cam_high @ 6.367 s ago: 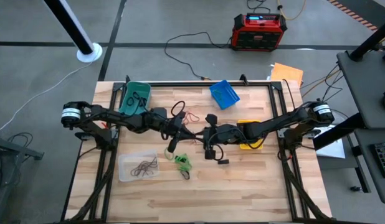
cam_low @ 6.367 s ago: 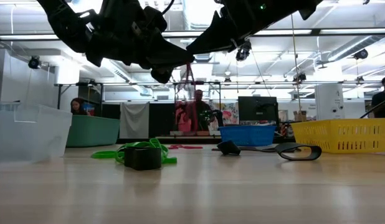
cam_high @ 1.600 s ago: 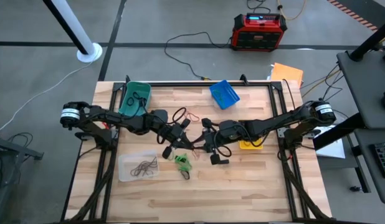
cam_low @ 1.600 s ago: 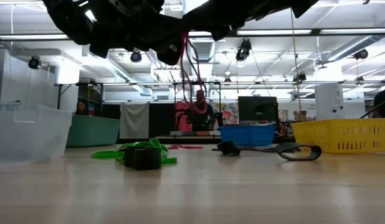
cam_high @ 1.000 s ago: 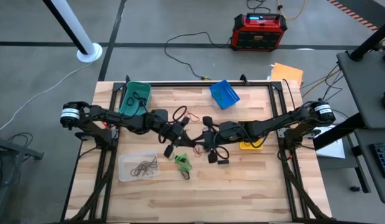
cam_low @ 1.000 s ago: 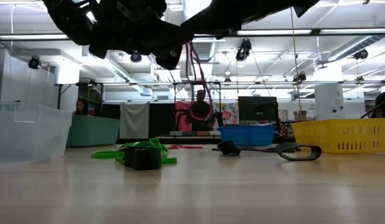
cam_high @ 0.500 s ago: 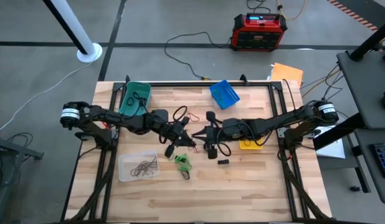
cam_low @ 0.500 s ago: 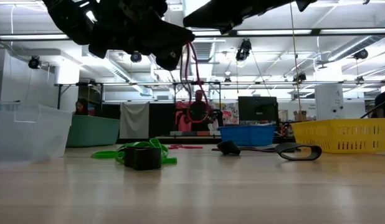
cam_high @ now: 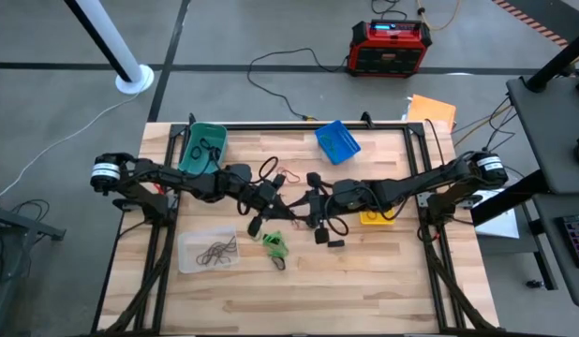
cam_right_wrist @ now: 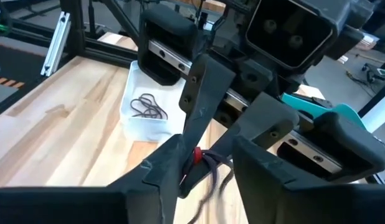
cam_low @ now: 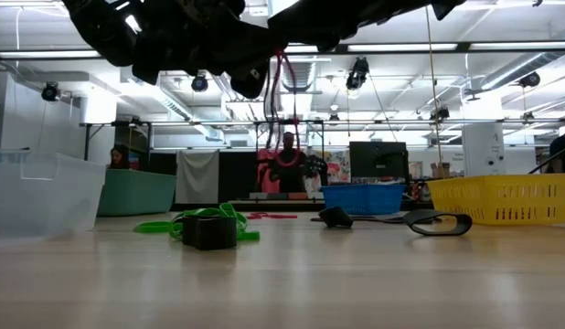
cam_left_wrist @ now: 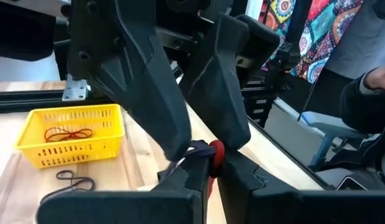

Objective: Sort rubber bands into baskets

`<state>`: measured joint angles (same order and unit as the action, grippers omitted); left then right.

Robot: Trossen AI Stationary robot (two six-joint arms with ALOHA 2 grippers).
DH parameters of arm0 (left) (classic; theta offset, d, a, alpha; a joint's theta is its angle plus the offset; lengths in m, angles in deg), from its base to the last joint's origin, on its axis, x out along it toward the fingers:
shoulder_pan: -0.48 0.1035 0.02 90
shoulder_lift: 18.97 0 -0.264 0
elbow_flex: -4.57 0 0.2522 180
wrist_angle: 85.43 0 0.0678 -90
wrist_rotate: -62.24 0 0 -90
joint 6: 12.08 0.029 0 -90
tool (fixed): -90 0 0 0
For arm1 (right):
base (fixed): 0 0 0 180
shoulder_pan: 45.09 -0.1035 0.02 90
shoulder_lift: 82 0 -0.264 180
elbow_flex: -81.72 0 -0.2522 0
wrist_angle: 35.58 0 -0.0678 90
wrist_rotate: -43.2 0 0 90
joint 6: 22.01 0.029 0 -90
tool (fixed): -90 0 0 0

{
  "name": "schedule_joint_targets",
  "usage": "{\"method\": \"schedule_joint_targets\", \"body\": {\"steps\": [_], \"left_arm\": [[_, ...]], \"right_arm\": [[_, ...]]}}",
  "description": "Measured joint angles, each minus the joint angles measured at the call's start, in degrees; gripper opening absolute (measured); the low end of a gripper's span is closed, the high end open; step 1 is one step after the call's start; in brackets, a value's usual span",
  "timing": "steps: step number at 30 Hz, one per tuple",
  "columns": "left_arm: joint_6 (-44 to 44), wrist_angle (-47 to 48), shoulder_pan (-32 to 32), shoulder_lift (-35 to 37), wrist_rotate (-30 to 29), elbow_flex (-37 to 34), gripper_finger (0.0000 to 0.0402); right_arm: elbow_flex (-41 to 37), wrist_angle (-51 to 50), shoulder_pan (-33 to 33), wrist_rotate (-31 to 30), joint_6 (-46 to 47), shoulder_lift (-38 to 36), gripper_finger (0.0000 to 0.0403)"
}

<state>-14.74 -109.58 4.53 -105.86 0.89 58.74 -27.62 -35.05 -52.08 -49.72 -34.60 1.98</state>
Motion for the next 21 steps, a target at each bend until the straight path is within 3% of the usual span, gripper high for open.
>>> {"method": "schedule_joint_targets", "body": {"steps": [7, 16, 21], "left_arm": [[-0.87, 0.0, -0.13, 0.0, 0.36, -0.04, 0.0009], [-0.92, 0.0, -0.22, 0.0, 0.87, -0.15, 0.0009], [-1.11, -0.04, -0.2, -0.02, 0.96, -0.15, 0.0009]], "right_arm": [[0.07, -0.47, 0.02, 0.16, -0.96, 0.16, 0.0129], [0.11, -0.29, 0.09, 0.37, -1.97, 1.43, 0.0025], [0.12, 0.41, 0.11, 0.14, -2.32, 1.56, 0.001]]}}
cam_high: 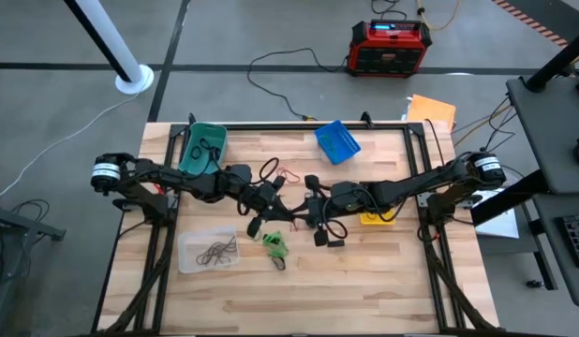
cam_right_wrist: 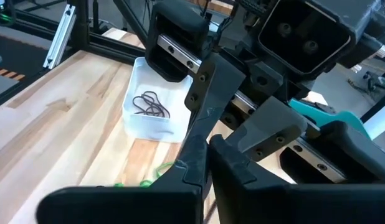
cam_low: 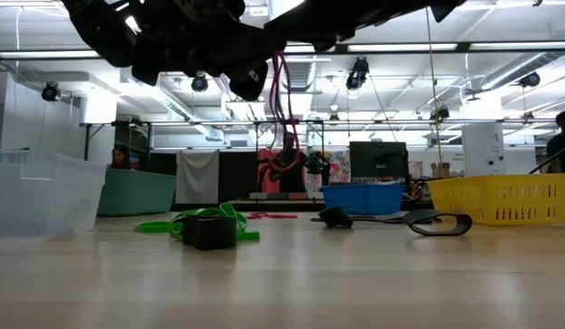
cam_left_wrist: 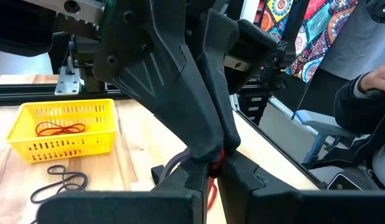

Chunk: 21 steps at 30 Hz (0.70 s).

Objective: Sort rubber bands into baskets

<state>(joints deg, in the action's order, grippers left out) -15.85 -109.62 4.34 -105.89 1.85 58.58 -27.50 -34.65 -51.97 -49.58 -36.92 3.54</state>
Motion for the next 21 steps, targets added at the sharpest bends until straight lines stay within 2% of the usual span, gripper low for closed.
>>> {"method": "schedule_joint_targets", "body": {"steps": [21], "left_arm": [[-4.16, 1.32, -0.02, 0.0, -0.79, 0.17, 0.0009]], "right_arm": [[-0.19, 6.25, 0.07, -2.2, -4.62, -0.11, 0.0008]]}}
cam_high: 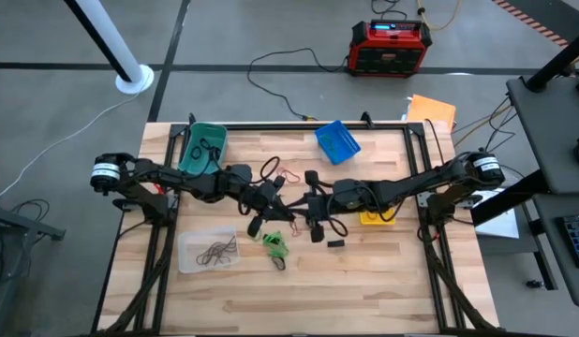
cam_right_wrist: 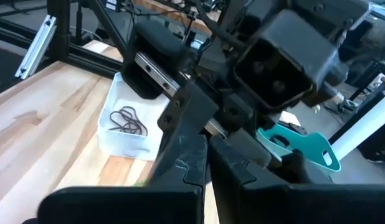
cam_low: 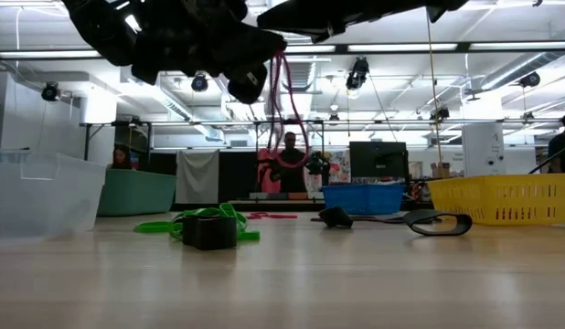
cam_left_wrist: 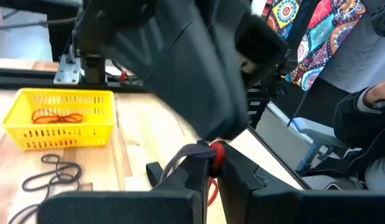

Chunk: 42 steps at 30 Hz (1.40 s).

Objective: Sort rubber bands into baskets

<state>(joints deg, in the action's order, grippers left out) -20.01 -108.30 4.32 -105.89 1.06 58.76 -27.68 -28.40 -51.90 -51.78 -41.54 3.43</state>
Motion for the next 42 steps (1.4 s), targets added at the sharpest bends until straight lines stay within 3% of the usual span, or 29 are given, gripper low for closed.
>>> {"method": "schedule_joint_targets", "body": {"steps": [5, 7, 12, 15, 17, 21, 25, 28, 31, 35, 42], "left_arm": [[1.12, 0.73, 0.01, 0.0, 1.68, 0.0, 0.0009], [3.89, 0.43, -0.1, 0.0, 8.67, 0.0, 0.0007], [10.32, -0.64, -1.14, 0.0, 33.32, 0.0, 0.0002], [12.39, -0.42, -1.07, 0.0, 39.77, 0.0, 0.0001], [11.73, -0.36, -1.06, 0.0, 37.59, 0.0, 0.0001], [10.77, 1.25, -0.94, -0.04, 26.14, 0.0, 0.0001], [9.38, 2.94, -0.94, -0.04, 16.34, 0.0, 0.0002], [5.31, 4.27, -0.84, -0.04, 11.98, 0.0, 0.0002], [1.18, 4.2, -0.83, -0.04, 10.67, 0.0, 0.0002], [1.05, 3.57, -1.1, -0.04, 10.7, -0.02, 0.0002], [2.86, 4.11, -1.07, -0.07, 12.53, -0.09, 0.0002]], "right_arm": [[0.0, 0.16, -0.02, 0.15, -0.05, -0.06, 0.0008], [0.0, -0.31, -0.08, 0.86, 0.04, -0.22, 0.0008], [0.0, -4.07, -0.94, 6.08, 0.4, -1.38, 0.0009], [0.02, -7.09, -1.29, 6.89, 5.13, -1.86, 0.0009], [0.02, -9.04, -1.4, 6.97, 9.81, -1.88, 0.0009], [0.0, -10.34, -1.76, 6.89, 15.98, -1.2, 0.0015], [-0.15, -8.4, -2.76, 6.27, 17.25, 0.18, 0.0043], [-0.14, -6.07, -3.63, 2.1, 16.25, 0.73, 0.0074], [-0.15, -3.19, -4.04, -0.98, 12.48, 1.92, 0.0106], [-0.2, 2.91, -4.04, 1.92, 7.73, 4.36, 0.0133], [-0.11, 6.09, -4.04, 3.08, 7.73, 6.48, 0.0136]]}}
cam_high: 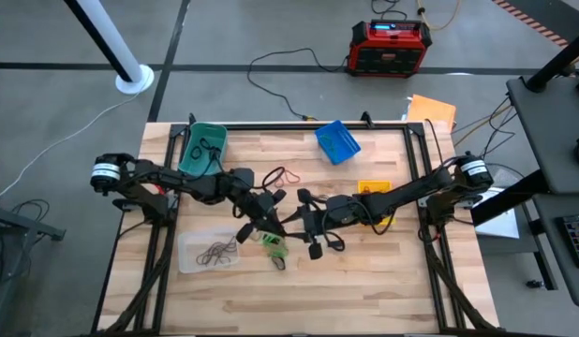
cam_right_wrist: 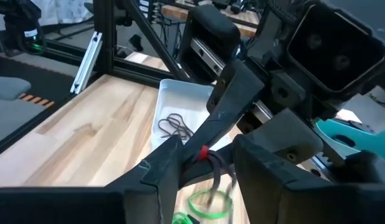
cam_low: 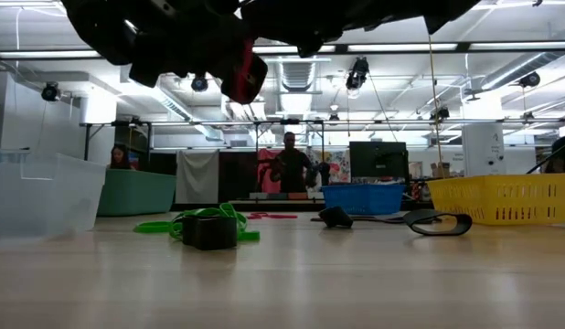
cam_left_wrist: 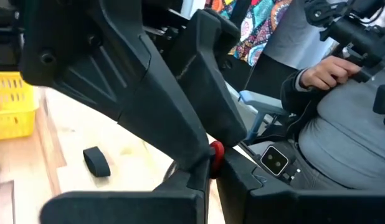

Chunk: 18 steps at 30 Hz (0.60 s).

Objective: Sort rubber bands into baskets

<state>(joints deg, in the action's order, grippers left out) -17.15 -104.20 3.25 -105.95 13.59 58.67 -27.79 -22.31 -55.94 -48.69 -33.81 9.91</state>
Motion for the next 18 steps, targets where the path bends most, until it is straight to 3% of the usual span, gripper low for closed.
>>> {"method": "schedule_joint_targets", "body": {"steps": [7, 15, 18], "left_arm": [[0.97, -0.22, -0.09, -0.07, 0.99, 0.0, 0.0002], [0.97, -0.88, -0.07, -0.09, 1.18, 0.25, 0.0003], [1.17, -0.71, -0.07, -0.09, 1.38, 0.68, 0.0003]], "right_arm": [[0.0, -0.31, 0.09, 0.01, -0.36, 0.1, 0.0099], [0.0, -0.99, 0.92, 0.39, -1.34, 0.1, 0.0019], [0.0, -0.68, 0.94, 0.39, -2.66, 0.04, 0.001]]}}
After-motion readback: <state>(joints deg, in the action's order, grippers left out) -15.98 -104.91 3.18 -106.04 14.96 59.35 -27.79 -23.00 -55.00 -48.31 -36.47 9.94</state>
